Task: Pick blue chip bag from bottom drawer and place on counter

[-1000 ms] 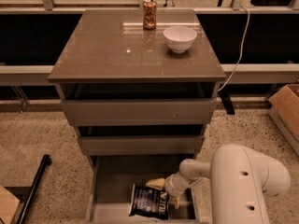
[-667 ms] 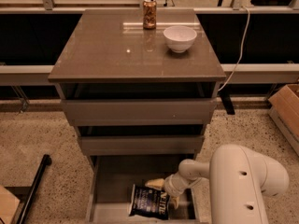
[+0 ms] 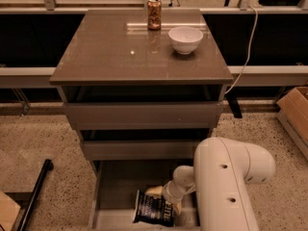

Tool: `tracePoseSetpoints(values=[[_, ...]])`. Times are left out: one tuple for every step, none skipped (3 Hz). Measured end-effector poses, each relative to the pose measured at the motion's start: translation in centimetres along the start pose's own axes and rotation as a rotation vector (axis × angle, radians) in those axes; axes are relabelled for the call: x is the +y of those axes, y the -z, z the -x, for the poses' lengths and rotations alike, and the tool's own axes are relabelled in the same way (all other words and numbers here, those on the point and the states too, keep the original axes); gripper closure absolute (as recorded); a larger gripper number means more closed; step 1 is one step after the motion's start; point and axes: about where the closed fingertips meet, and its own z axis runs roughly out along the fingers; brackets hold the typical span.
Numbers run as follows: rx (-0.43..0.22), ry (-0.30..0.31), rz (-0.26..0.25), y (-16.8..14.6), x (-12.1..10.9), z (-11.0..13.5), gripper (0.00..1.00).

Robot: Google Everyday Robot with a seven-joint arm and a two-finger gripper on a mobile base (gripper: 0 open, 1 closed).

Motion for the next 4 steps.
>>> tracePoseSetpoints(values=[[-0.003,0.0,-0.014,-1.2,-0.1,0.1,0.0],[-0.004,-0.023,0.002,-2.1,-0.8,0.9,0.0],[0.002,-0.05,0.015,-3.0,-1.4,1.5,0.0],[0.005,-0.055,0.014,-3.4,-1.4,1.6,0.18]])
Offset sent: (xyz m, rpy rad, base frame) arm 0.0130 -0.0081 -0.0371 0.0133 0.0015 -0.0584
